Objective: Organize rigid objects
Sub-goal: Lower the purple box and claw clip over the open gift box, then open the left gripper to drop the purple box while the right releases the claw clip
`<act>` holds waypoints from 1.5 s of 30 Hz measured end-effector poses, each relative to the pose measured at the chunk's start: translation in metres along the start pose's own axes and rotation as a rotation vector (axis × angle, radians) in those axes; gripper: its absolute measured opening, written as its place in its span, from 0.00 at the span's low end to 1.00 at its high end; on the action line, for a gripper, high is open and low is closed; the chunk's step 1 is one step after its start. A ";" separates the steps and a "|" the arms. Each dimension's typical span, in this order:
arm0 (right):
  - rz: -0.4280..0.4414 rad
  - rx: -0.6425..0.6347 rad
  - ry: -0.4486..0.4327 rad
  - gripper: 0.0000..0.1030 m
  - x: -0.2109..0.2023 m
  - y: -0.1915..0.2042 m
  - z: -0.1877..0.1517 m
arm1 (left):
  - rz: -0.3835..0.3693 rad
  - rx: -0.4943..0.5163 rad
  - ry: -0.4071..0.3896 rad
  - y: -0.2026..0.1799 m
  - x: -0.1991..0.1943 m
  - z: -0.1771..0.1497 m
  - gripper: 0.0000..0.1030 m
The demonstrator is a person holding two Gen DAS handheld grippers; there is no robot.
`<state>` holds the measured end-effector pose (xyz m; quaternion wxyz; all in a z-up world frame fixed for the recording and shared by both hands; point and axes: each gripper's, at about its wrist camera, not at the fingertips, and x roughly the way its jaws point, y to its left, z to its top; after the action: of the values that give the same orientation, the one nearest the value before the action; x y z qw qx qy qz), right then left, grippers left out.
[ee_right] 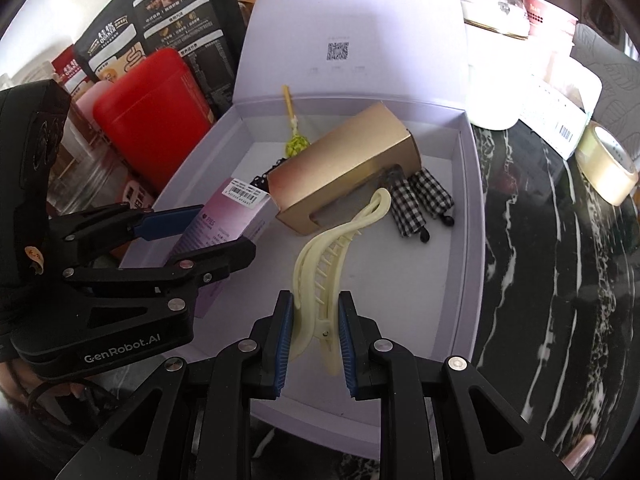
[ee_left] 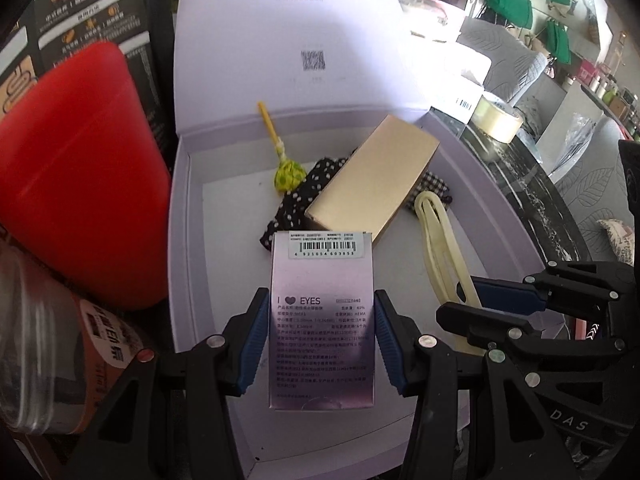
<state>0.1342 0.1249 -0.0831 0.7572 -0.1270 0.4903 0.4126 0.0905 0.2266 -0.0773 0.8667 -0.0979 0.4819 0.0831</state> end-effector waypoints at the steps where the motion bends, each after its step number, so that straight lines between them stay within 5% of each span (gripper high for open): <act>1: -0.002 0.001 0.002 0.21 0.002 0.000 0.001 | 0.003 -0.003 0.011 0.001 0.002 0.000 0.48; 28: -0.044 -0.004 0.013 0.22 0.009 0.004 0.007 | 0.114 0.022 0.038 -0.004 0.009 0.005 0.49; 35: -0.058 -0.008 0.014 0.37 -0.002 0.004 0.006 | 0.161 0.026 0.052 -0.008 0.010 0.004 0.49; 45: -0.073 0.009 -0.009 0.37 -0.023 -0.002 0.003 | 0.182 0.006 0.027 -0.009 -0.003 0.009 0.49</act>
<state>0.1338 0.1143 -0.0625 0.7746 -0.1394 0.4838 0.3829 0.0986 0.2200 -0.0688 0.8493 -0.0522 0.5007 0.1589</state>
